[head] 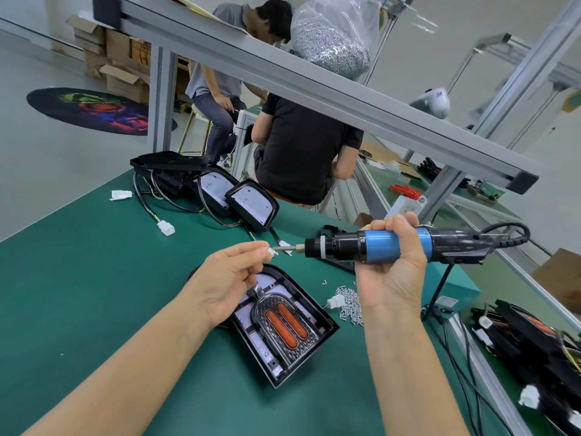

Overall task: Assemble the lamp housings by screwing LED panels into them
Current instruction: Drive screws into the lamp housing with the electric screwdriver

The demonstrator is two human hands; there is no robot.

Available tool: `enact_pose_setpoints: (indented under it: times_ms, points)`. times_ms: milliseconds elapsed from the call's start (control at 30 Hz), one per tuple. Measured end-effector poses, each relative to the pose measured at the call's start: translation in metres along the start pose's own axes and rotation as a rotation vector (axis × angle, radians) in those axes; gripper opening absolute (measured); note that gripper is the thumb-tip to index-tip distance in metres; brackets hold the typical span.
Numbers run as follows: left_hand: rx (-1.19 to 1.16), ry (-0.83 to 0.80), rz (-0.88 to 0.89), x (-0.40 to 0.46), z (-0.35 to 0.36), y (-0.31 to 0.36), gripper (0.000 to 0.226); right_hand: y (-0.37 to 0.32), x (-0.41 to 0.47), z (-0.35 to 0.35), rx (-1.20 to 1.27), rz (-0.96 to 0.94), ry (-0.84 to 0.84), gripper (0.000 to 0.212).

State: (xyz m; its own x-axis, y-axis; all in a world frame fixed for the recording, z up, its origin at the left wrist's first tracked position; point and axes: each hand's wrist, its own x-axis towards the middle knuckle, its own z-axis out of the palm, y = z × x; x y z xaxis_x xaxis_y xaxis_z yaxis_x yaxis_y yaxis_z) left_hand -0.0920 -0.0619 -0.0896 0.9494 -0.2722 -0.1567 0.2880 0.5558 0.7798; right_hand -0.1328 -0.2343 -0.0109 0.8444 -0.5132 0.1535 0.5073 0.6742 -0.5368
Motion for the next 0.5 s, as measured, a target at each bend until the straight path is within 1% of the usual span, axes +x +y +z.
enact_pose_setpoints:
  times_ms: [67,267,400,500]
  points:
    - [-0.042,-0.023,-0.015,-0.0007,0.0005,0.0014,0.02,0.0004,-0.0001,0.0007,-0.002,0.002,0.0,0.028]
    - [-0.042,-0.063,-0.025,-0.0029,0.0021,0.0025,0.023,0.0006,-0.0012,0.0027,-0.008,0.005,-0.001,0.027]
    - [-0.037,-0.072,-0.022,-0.0038,0.0014,0.0018,0.022,0.0001,-0.0023,0.0035,-0.019,-0.003,-0.007,0.025]
    - [0.026,-0.05,0.007,-0.0031,0.0015,0.0024,0.015,-0.0001,-0.0028,0.0039,-0.025,-0.014,-0.009,0.026]
